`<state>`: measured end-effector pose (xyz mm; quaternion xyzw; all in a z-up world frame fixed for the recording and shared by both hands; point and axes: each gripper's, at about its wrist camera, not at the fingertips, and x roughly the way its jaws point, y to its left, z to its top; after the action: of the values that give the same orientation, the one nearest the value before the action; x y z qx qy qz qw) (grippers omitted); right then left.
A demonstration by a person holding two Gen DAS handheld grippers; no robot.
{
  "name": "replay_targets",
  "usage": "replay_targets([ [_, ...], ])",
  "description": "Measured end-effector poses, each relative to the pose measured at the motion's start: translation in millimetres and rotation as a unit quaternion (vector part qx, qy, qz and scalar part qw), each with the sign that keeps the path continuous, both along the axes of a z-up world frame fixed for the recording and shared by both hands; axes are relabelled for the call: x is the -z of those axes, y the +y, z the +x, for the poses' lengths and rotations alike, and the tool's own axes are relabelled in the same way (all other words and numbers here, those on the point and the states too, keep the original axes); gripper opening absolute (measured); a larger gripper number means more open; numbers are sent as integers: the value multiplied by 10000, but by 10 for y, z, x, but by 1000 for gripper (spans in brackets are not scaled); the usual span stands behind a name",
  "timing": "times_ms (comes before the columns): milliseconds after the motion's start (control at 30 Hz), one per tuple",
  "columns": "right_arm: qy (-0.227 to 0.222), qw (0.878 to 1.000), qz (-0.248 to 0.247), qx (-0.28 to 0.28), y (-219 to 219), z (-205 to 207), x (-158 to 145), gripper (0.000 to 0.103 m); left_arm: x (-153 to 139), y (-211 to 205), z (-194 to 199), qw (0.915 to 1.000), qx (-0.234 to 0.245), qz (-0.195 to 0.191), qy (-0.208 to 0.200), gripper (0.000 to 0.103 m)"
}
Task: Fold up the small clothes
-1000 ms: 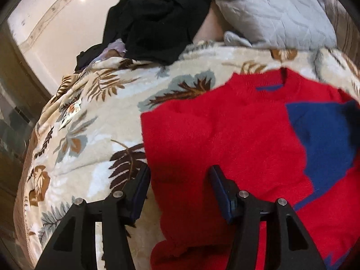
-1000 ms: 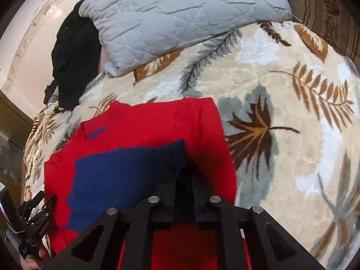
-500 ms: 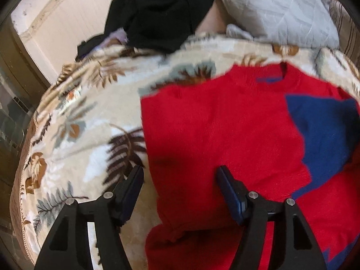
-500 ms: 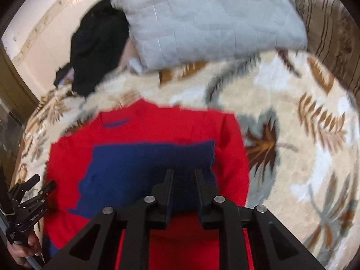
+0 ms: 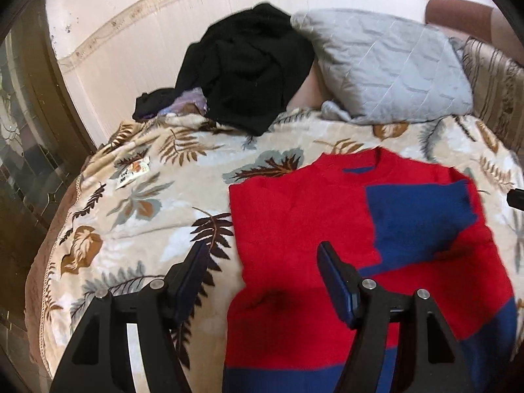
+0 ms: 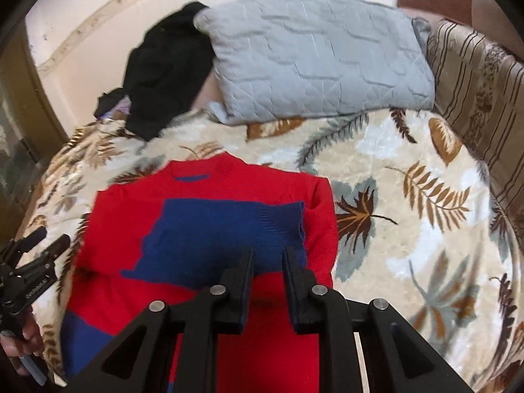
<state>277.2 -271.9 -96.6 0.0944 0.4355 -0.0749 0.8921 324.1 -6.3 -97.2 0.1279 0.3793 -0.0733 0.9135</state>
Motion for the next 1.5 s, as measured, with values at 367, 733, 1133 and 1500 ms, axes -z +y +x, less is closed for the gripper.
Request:
replay_targets([
  [367, -1007, 9932, -551, 208, -44, -1118, -779, 21, -542, -67, -702, 9953, -151, -163, -947, 85],
  [733, -1720, 9793, -848, 647, -305, -2090, -1245, 22, -803, -469, -1133, 9935, 197, -465, -1023, 86],
  [1133, -2159, 9732, -648, 456, -628, -2140, -1184, 26, -1256, -699, -1297, 9882, -309, -286, -1471, 86],
  [1500, -2418, 9690, -493, 103, -423, -1940, -1337, 74, -1419, -324, -1650, 9843, -420, -447, -1656, 89],
])
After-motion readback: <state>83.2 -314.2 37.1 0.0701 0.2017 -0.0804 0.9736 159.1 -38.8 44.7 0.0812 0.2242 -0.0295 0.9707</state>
